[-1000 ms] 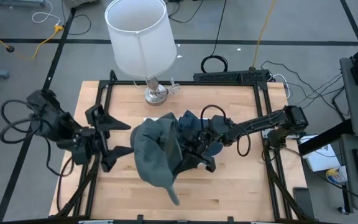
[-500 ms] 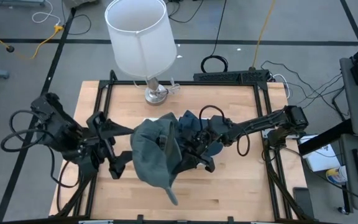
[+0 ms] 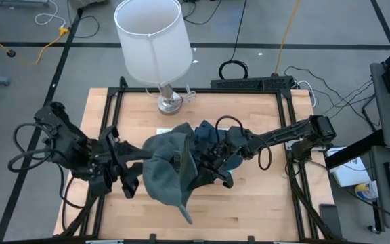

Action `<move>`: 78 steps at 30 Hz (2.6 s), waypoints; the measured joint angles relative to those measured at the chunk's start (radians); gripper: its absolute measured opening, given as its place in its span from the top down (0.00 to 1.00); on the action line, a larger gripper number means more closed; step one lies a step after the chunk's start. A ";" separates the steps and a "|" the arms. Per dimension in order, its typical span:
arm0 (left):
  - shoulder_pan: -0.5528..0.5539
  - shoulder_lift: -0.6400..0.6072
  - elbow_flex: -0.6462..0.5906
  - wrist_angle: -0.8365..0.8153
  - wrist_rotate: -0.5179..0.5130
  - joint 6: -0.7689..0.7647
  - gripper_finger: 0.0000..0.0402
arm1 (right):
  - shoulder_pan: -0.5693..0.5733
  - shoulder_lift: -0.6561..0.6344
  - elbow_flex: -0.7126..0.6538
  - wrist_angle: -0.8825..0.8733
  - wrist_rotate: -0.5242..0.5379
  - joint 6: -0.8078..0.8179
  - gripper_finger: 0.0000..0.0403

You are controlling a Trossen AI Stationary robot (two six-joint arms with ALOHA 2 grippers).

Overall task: Pick & Place hat
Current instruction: Stack the black cap on top of the other black cap on the shelf

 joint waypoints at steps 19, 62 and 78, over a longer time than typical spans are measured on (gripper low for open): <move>-0.012 -0.015 0.024 -0.005 0.010 -0.094 0.93 | -0.016 0.000 0.000 0.001 0.050 0.011 0.79; 0.037 0.001 0.568 -1.393 0.152 -0.504 0.95 | -0.147 -0.458 -0.011 -0.634 0.219 -0.435 0.37; 0.210 0.088 0.568 -1.658 0.312 -0.234 0.95 | -0.147 -0.643 -0.011 -0.653 0.233 -0.493 0.37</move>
